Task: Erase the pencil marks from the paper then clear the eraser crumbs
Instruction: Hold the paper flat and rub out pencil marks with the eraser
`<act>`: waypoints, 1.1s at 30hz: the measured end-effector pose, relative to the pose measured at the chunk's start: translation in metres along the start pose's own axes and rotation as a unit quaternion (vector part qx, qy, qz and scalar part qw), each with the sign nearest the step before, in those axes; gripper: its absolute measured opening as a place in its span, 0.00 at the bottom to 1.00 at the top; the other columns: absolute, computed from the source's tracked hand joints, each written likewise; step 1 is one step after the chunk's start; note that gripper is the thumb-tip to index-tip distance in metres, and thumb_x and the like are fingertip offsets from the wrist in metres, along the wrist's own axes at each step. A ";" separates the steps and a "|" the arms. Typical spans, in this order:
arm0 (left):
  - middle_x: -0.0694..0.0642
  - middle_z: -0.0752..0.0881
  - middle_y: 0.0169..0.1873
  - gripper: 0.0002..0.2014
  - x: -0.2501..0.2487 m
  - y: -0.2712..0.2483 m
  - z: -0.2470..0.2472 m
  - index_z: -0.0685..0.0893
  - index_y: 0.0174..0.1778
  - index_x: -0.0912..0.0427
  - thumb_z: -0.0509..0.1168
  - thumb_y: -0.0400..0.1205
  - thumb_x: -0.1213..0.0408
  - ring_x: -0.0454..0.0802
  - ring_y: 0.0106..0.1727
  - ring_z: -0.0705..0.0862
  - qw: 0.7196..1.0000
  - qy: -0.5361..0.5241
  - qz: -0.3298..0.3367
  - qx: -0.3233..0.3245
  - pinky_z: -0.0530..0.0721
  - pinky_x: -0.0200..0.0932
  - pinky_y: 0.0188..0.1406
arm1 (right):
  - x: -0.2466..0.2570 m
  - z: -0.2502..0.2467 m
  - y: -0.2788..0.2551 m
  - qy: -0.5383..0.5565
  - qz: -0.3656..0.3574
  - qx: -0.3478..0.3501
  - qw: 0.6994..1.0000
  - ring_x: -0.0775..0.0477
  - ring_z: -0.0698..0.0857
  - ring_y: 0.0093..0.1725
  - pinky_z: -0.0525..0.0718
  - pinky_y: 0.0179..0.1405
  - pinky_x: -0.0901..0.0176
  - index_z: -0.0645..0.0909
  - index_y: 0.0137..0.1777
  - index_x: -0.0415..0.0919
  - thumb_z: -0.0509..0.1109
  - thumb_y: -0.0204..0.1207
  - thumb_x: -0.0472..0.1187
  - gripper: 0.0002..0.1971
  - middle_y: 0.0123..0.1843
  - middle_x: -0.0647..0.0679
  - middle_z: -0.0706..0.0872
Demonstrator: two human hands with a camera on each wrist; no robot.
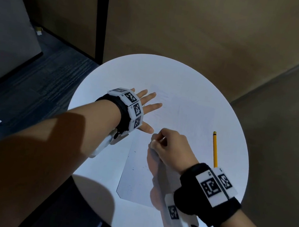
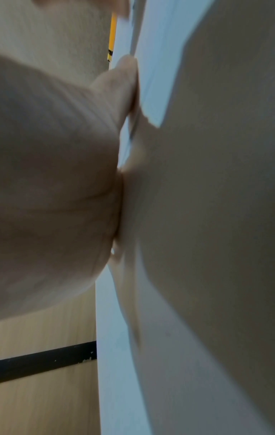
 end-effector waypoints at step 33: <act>0.49 0.31 0.81 0.45 0.000 0.001 0.001 0.34 0.81 0.38 0.48 0.74 0.26 0.52 0.82 0.32 1.000 0.000 0.003 -0.005 0.34 0.59 0.78 | 0.003 -0.005 0.007 0.019 0.005 -0.024 1.000 0.52 0.78 0.39 0.70 0.29 0.72 0.79 0.42 0.39 0.65 0.78 0.38 0.05 0.39 0.48 0.83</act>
Point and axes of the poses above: each hand's wrist, its own y-axis towards the middle knuckle, its own z-axis out of the palm, x = y × z, the point moved 5 cm from there along y, towards the middle knuckle
